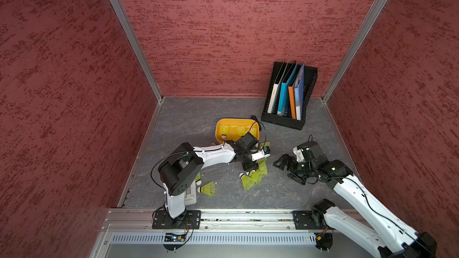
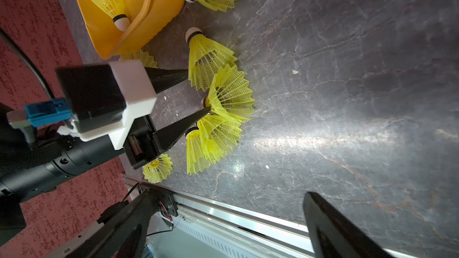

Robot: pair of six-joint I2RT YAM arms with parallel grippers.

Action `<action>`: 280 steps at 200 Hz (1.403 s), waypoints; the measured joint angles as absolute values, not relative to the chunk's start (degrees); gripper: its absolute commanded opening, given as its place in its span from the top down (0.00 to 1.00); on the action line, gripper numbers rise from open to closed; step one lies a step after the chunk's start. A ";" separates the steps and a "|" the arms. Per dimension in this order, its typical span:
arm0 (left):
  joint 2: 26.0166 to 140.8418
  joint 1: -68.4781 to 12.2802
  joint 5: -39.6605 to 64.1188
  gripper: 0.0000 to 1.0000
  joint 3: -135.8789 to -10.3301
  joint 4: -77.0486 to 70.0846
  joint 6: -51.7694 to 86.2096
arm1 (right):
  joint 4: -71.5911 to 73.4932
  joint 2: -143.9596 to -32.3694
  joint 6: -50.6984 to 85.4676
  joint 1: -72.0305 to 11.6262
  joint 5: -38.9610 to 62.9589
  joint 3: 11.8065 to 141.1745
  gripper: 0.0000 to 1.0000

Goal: Put the shuttlecocks into the storage box
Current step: Pick up the shuttlecock at the center of the board.

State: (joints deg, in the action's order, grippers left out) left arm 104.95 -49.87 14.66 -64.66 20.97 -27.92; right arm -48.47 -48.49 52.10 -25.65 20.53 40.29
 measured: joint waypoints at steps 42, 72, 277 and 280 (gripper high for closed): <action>102.98 -49.91 15.46 0.44 -62.92 21.19 -28.67 | -48.45 -49.43 52.10 -25.65 20.56 40.29 0.02; 102.74 -49.76 16.88 0.45 -62.57 21.65 -29.32 | -48.40 -49.52 52.10 -25.65 20.56 40.29 0.02; 105.65 -49.67 17.98 0.56 -62.15 22.02 -30.68 | -45.23 -50.57 55.75 -25.65 22.11 38.39 0.02; 105.67 -49.67 17.93 0.56 -62.15 22.02 -30.70 | -45.23 -50.57 55.75 -25.65 22.11 38.39 0.02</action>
State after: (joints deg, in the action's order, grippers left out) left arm 105.67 -49.67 17.93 -62.15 22.02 -30.70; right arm -45.23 -50.57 55.75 -25.65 22.11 38.39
